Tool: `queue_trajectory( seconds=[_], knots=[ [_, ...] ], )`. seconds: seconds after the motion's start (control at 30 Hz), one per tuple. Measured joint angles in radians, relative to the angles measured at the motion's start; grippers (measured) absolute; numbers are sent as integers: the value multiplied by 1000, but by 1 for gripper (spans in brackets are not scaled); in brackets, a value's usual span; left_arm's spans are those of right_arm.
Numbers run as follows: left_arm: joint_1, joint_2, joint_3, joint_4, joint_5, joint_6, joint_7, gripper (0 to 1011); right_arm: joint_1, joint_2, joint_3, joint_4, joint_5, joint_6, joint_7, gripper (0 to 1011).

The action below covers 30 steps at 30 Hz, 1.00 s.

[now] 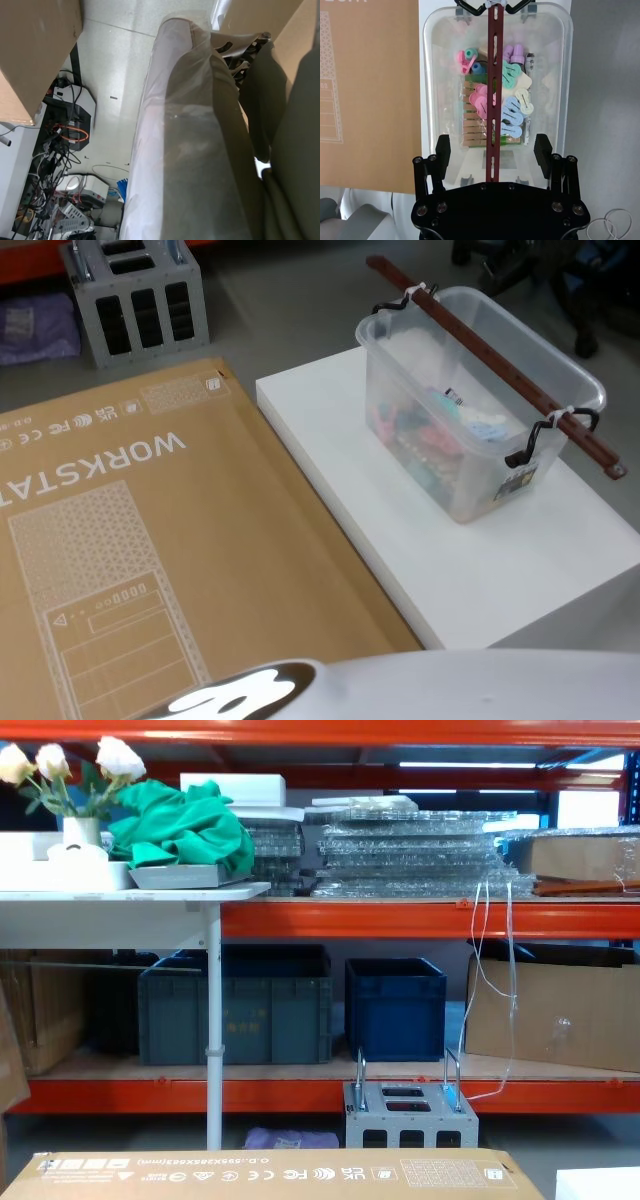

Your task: Use one hand to grasp the basket and place it at the designated location.

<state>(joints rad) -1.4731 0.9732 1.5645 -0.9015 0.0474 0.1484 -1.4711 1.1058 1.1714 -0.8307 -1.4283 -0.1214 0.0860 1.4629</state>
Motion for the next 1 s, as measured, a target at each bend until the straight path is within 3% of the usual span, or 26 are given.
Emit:
queue_trajectory(
  seconds=[1.0],
  knots=[
    [0,0,0,0,0,0,0,0,0,0,0,0,0,0,0,1009]
  ],
)
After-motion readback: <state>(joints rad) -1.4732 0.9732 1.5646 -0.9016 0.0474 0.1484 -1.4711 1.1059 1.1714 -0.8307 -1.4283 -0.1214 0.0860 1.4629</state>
